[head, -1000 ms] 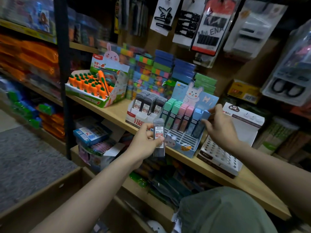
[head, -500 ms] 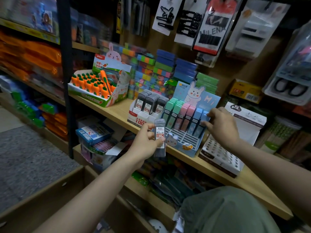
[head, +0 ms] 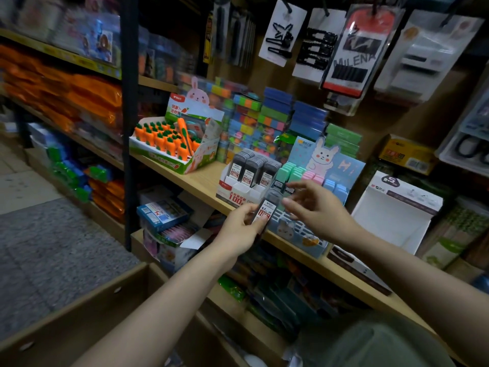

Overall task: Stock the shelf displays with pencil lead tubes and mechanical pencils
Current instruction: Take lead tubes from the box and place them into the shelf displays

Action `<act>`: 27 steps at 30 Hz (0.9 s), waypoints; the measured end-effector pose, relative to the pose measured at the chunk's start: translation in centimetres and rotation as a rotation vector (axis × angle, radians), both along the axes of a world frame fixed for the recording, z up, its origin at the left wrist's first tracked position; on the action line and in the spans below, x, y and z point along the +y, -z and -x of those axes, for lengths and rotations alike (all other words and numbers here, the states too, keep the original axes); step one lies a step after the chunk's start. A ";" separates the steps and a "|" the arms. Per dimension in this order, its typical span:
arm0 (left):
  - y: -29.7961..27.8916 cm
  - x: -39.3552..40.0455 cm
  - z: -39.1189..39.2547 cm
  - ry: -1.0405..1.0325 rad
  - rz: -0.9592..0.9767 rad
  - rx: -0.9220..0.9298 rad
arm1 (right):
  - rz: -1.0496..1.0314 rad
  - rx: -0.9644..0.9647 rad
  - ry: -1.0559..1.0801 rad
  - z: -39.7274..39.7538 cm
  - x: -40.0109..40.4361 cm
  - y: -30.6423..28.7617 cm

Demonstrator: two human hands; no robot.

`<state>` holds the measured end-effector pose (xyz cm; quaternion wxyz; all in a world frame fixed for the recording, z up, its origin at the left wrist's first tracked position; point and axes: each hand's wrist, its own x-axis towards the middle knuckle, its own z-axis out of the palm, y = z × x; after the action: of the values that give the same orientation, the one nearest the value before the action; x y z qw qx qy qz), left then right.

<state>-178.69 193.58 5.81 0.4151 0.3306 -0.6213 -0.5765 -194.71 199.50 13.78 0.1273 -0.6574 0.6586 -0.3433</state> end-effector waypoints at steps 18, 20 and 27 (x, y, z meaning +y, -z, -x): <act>-0.1 -4.5 -2.4 -0.322 0.570 -0.469 | 0.253 0.340 0.149 -0.5 -8.5 -8.0; 0.2 -4.6 -2.3 -0.282 0.632 -0.568 | 0.246 0.398 0.165 -0.6 -9.5 -7.3; 1.3 -5.4 -2.3 -0.254 0.726 -0.695 | 0.152 0.464 0.183 -0.8 -11.9 -5.1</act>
<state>-176.36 188.15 4.51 0.3389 0.4100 -0.8375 -0.1252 -193.93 187.62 18.92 -0.1085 -0.6638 0.6994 -0.2417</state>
